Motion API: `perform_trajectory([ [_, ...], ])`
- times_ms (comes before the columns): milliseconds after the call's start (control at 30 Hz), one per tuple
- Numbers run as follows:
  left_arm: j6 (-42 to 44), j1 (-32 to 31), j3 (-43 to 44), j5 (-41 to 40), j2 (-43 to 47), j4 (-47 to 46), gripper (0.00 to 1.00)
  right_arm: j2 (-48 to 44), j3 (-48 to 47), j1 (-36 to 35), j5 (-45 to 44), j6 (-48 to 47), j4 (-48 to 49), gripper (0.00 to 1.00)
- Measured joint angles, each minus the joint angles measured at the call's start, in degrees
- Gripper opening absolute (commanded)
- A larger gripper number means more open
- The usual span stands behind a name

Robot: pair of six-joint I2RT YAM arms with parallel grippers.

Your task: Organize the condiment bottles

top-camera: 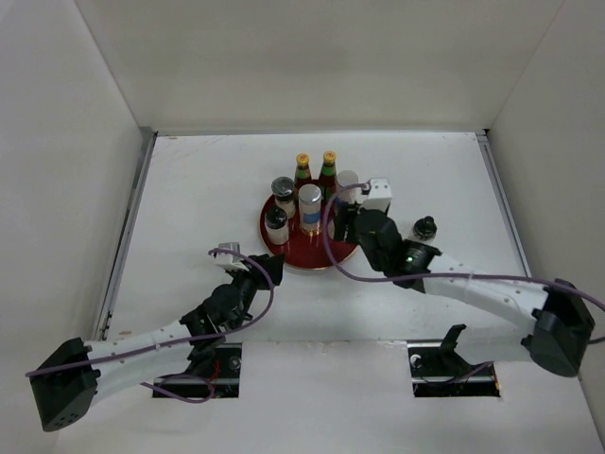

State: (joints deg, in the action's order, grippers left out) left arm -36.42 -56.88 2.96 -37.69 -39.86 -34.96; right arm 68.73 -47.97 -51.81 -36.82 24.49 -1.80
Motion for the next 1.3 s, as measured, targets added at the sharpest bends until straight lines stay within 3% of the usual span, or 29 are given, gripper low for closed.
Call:
perform_trajectory([
  [233, 0.0, 1.1, 0.0, 0.0, 2.7, 0.0, 0.49, 20.0, -9.4, -5.6, 0.8, -1.4, 2.7, 0.58],
  [367, 0.0, 1.4, 0.0, 0.0, 3.6, 0.2, 0.49, 26.9, -13.4, -7.4, 0.8, -2.2, 2.8, 0.61],
  [533, 0.0, 1.4, 0.0, 0.0, 4.4, 0.5, 0.49, 30.9, -14.9, -7.9, 0.7, -2.3, 2.7, 0.81],
  [733, 0.0, 1.4, 0.0, 0.0, 4.5, 0.7, 0.49, 30.9, -15.8, -7.9, 0.1, -2.2, 3.3, 0.92],
  [867, 0.0, 1.4, 0.0, 0.0, 5.4, 0.9, 0.49, 25.9, -13.7, -7.8, 0.0, -2.2, 3.4, 0.93],
  [1000, 0.0, 1.6, 0.0, 0.0, 5.9, 1.0, 0.49, 11.5, -5.8, -5.0, -0.2, -1.5, 3.5, 0.93],
  [1167, 0.0, 1.7, 0.0, 0.1, 5.6, 0.9, 0.49, -6.3, 2.6, 7.9, -4.7, 1.1, 0.9, 0.97],
  [1300, -0.1, 1.7, 0.0, 0.1, 4.7, 0.9, 0.49, -13.2, 7.1, 18.3, -8.6, 2.8, -5.0, 0.99],
])
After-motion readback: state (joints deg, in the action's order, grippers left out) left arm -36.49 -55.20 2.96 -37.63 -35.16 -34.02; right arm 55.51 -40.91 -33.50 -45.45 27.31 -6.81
